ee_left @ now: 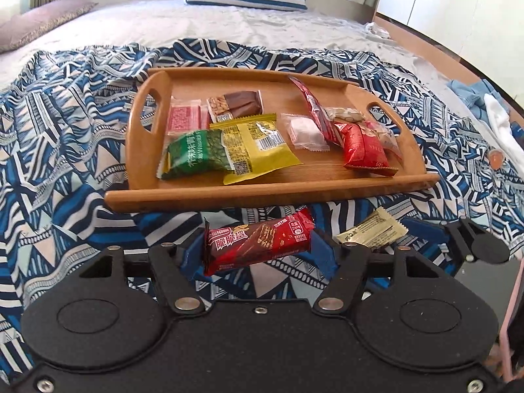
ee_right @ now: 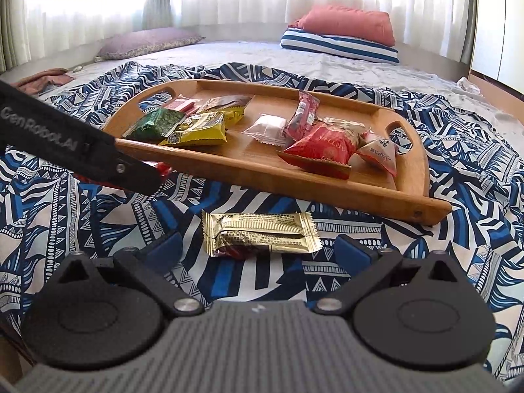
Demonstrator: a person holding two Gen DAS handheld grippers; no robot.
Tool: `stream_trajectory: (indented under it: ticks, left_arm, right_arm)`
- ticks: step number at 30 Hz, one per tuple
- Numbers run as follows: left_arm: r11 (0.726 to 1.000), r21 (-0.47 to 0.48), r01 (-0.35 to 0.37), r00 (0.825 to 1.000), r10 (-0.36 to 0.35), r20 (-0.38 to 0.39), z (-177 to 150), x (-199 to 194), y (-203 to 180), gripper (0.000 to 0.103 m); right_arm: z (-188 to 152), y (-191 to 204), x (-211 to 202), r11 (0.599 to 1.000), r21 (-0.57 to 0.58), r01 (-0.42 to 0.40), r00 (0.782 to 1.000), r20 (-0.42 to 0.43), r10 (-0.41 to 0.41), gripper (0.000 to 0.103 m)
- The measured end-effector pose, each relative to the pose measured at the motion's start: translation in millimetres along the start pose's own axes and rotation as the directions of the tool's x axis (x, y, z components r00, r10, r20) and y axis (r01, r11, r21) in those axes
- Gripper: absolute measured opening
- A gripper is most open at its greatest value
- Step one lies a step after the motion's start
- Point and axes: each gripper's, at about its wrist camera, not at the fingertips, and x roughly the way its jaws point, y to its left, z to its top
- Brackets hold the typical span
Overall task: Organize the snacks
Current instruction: 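Grasp the red chocolate bar with the left tool while the right tool grasps the gold foil packet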
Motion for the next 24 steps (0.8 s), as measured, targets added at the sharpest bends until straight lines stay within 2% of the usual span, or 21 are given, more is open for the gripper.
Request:
stream_trajectory:
  ticks: [15, 24]
  left_arm:
    - [0.999, 0.029, -0.026, 1.000, 0.025, 0.014, -6.5, -2.0, 6.7, 0.066]
    - [0.999, 0.033, -0.033, 0.999, 0.032, 0.022, -8.3, -3.2, 7.3, 0.066]
  right_arm:
    - [7.2, 2.7, 3.5, 0.999, 0.041, 0.019, 1.000, -0.023, -0.018, 0.102]
    - [6.9, 9.3, -3.8, 0.998, 0.051, 0.031, 0.999, 0.006, -0.031, 0.084]
